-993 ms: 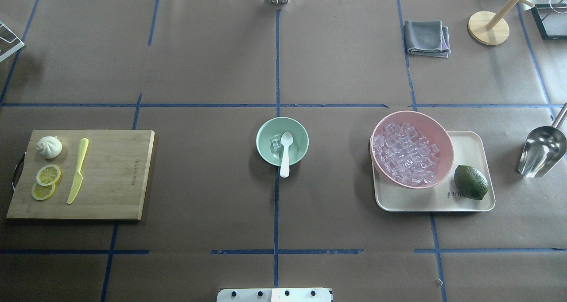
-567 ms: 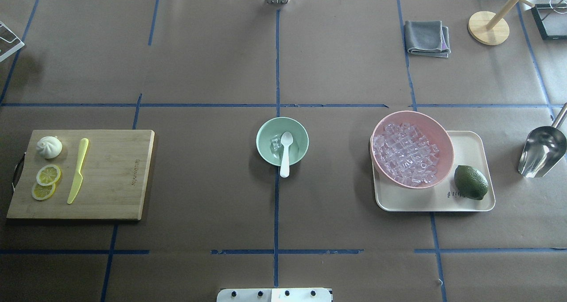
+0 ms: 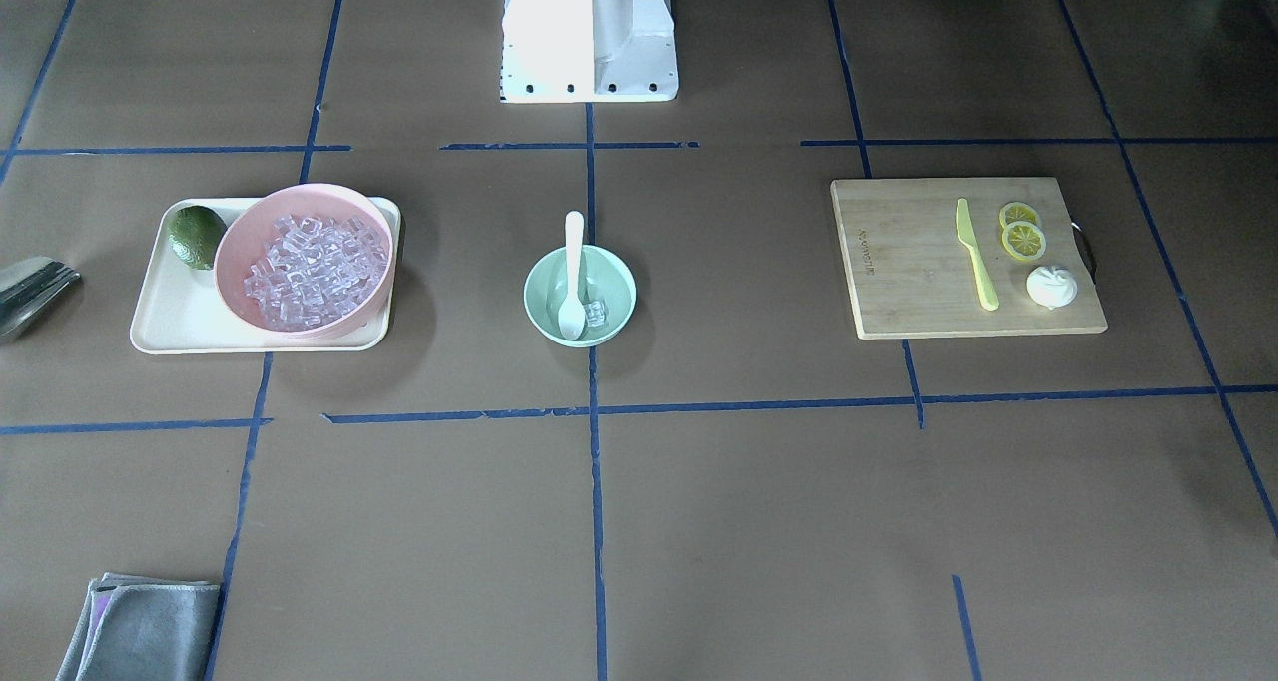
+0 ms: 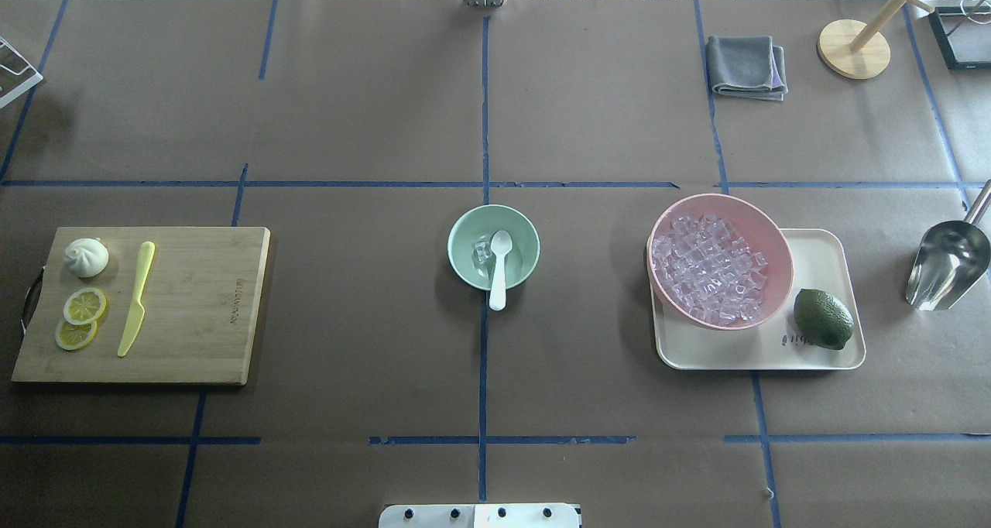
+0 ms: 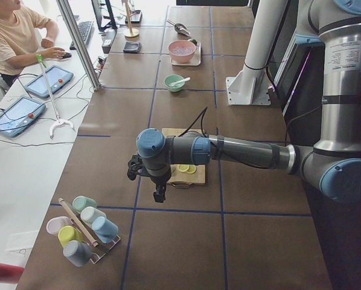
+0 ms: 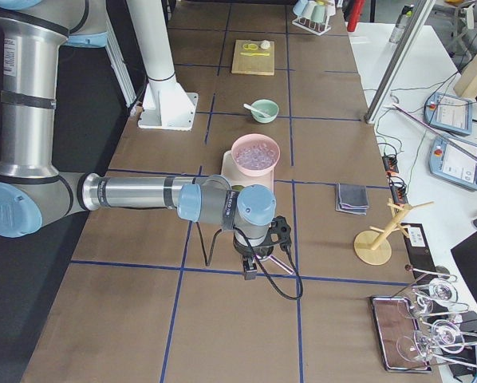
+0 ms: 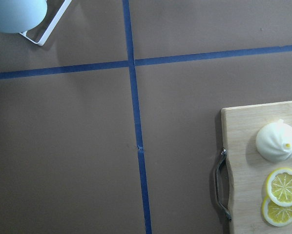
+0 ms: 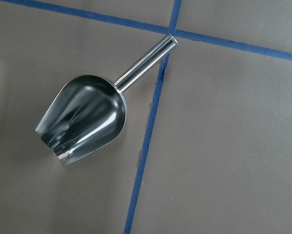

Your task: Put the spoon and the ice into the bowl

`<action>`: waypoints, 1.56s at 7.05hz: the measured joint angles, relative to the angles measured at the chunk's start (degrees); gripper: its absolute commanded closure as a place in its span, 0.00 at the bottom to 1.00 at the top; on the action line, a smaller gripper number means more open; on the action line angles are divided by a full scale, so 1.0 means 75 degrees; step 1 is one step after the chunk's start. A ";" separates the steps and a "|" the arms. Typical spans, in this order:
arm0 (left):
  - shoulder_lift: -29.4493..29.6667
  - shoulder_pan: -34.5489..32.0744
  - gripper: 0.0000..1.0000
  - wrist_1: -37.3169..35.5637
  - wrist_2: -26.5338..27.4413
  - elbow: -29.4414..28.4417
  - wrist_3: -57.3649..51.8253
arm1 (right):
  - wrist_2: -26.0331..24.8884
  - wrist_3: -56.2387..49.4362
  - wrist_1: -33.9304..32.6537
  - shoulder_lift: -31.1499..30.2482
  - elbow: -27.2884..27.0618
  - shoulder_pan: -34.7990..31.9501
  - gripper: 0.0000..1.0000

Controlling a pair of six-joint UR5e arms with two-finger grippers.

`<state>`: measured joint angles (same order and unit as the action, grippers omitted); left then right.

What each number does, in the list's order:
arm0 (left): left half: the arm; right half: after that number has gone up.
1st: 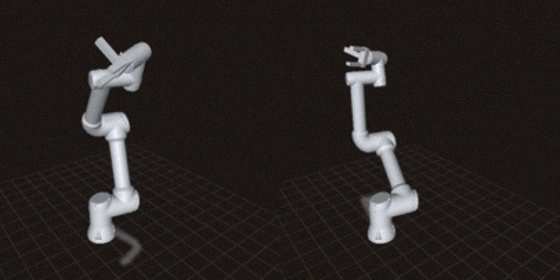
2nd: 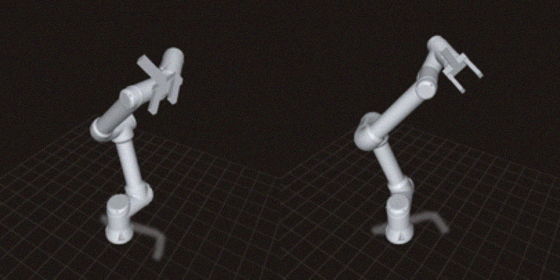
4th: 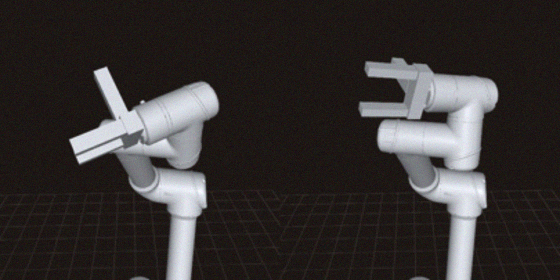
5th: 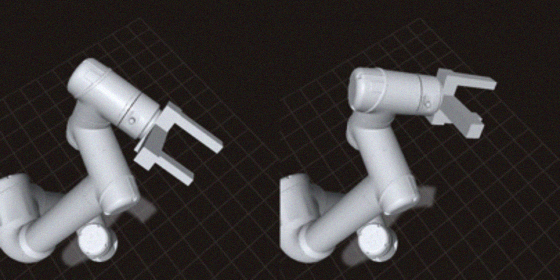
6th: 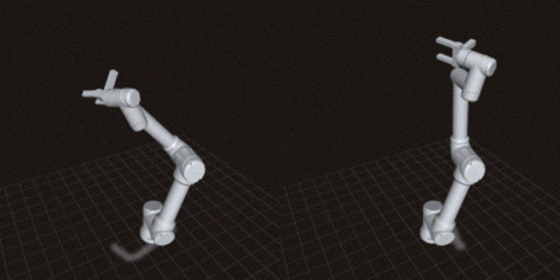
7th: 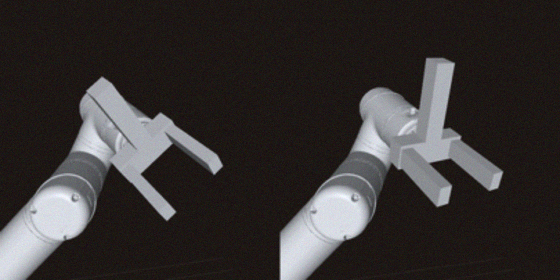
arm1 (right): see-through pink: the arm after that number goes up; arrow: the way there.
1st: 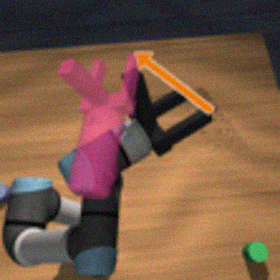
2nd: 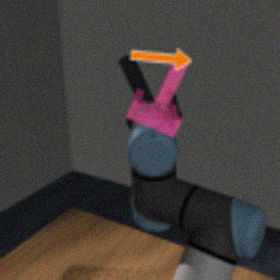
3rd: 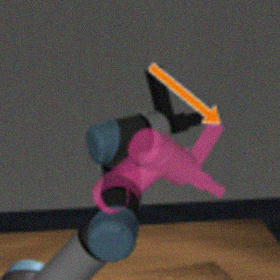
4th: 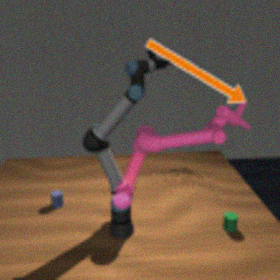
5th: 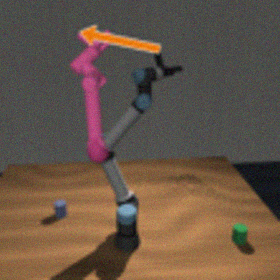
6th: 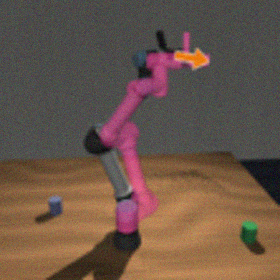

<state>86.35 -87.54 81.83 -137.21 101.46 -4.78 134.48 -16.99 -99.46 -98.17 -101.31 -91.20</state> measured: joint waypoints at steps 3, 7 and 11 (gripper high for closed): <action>-0.0034 0.0000 0.00 0.0061 -0.0001 -0.0052 -0.0024 | -0.0047 -0.0129 -0.0435 0.0062 -0.0005 0.0206 0.01; -0.0222 0.0002 0.00 0.0124 0.0026 0.0015 -0.0076 | -0.0142 -0.0523 -0.1007 0.0275 -0.0029 0.0357 0.01; -0.0278 0.0000 0.00 0.0119 0.0023 -0.0005 -0.0068 | -0.0531 -0.0455 -0.1016 0.0313 -0.0161 0.0280 0.00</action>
<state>84.27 -87.54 82.72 -137.04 101.42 -5.30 130.50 -20.40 -107.08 -95.83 -102.51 -89.10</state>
